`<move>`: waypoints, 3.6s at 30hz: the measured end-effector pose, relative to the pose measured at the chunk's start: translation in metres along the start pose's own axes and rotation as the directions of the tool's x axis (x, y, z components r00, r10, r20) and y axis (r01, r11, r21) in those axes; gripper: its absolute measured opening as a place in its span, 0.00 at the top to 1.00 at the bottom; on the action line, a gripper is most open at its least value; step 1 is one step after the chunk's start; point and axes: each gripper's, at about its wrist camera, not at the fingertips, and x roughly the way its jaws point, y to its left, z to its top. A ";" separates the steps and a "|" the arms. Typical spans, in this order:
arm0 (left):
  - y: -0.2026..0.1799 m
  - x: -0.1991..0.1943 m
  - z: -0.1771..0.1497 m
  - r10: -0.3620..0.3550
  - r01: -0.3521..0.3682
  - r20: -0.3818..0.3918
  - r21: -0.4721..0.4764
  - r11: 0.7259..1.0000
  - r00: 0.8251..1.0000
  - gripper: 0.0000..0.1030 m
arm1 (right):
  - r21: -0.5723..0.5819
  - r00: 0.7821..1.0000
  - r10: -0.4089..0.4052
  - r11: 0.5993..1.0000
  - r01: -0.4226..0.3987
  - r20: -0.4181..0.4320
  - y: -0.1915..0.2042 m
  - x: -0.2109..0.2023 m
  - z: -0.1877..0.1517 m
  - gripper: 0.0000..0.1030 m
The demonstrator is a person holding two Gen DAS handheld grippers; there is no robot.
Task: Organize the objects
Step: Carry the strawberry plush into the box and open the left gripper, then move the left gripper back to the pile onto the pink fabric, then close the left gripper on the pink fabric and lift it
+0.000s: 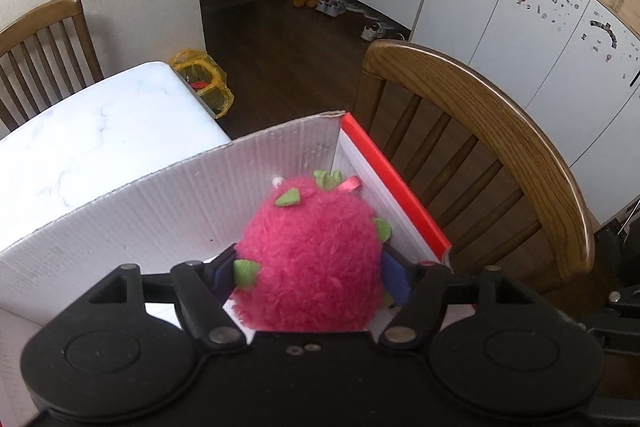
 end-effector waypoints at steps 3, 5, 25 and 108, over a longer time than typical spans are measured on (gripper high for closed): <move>0.001 -0.003 -0.001 0.002 -0.002 0.010 -0.004 1.000 1.000 0.20 | 0.005 1.000 0.000 1.000 0.000 -0.002 0.000 0.000 0.001 0.94; -0.001 -0.005 -0.002 0.005 -0.006 0.018 0.006 1.000 1.000 0.19 | 0.007 1.000 -0.001 1.000 0.001 -0.002 0.000 0.000 0.001 0.94; 0.027 -0.075 -0.027 0.074 -0.065 0.117 -0.074 0.995 0.990 0.13 | 0.002 1.000 -0.019 1.000 0.019 -0.004 0.004 0.001 0.002 0.94; 0.225 -0.220 -0.126 0.337 -0.251 0.077 -0.516 0.819 0.939 0.86 | -0.019 0.995 -0.100 0.995 0.100 -0.022 0.018 0.011 0.000 0.94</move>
